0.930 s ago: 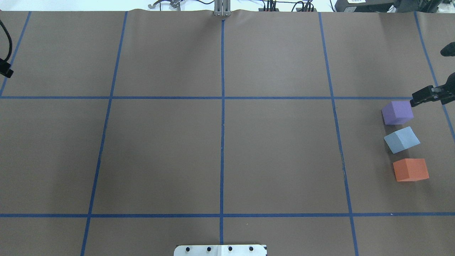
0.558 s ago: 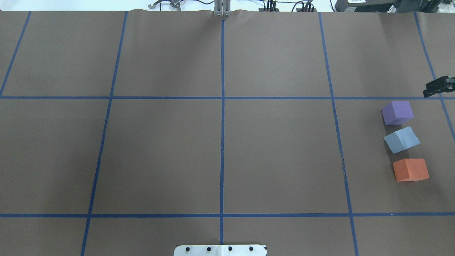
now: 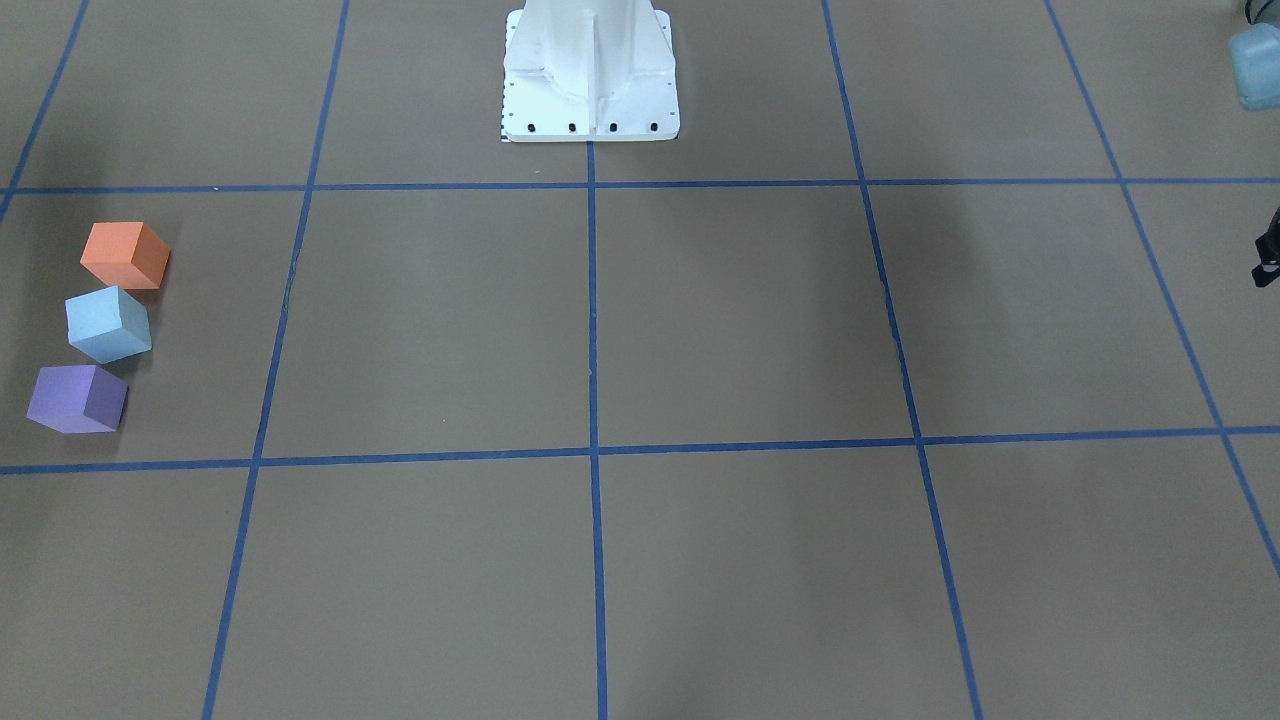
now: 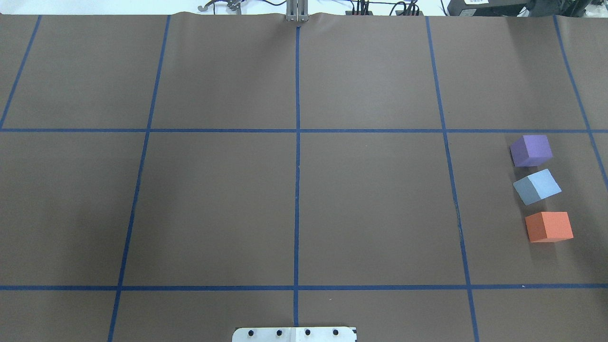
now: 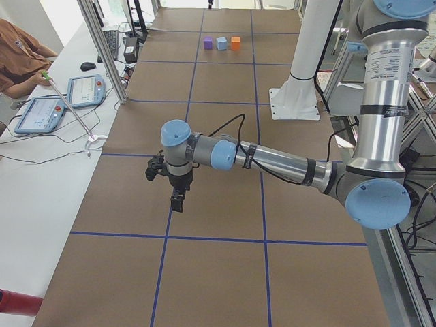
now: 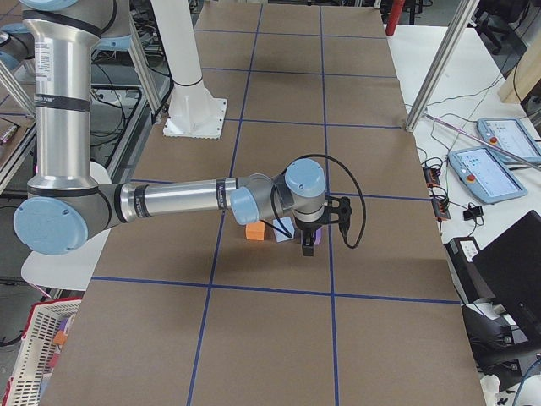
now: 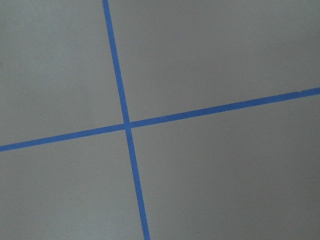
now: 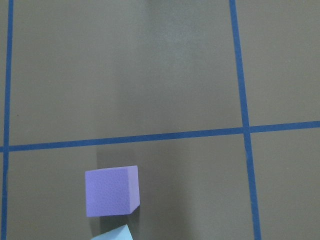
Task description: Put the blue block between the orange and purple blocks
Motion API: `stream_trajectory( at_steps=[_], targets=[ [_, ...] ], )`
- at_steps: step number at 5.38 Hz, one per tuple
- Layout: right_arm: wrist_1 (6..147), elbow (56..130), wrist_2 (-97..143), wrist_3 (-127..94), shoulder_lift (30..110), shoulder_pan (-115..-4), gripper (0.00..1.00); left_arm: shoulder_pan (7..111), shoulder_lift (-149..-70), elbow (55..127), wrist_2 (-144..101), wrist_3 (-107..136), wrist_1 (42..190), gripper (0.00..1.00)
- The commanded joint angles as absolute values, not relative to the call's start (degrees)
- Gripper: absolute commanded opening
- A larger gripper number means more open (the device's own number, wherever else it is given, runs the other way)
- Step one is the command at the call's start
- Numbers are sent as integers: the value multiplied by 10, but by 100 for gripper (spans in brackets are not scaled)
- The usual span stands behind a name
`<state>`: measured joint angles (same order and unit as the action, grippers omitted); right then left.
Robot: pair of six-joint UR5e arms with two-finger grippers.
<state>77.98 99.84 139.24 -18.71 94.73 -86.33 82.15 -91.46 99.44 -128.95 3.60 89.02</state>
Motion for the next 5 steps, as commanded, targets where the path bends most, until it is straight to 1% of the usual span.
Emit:
stream_trajectory(
  at_steps=[1, 3, 5],
  targets=[
    [780, 969, 1425, -142, 968, -887, 100, 873, -911, 943, -1343, -75, 891, 100],
    [778, 983, 1444, -142, 993, -907, 100, 888, -890, 940, -1349, -87, 901, 100],
    [780, 999, 1424, -141, 997, -901, 100, 888, -882, 944, -1349, -81, 897, 100]
  ],
)
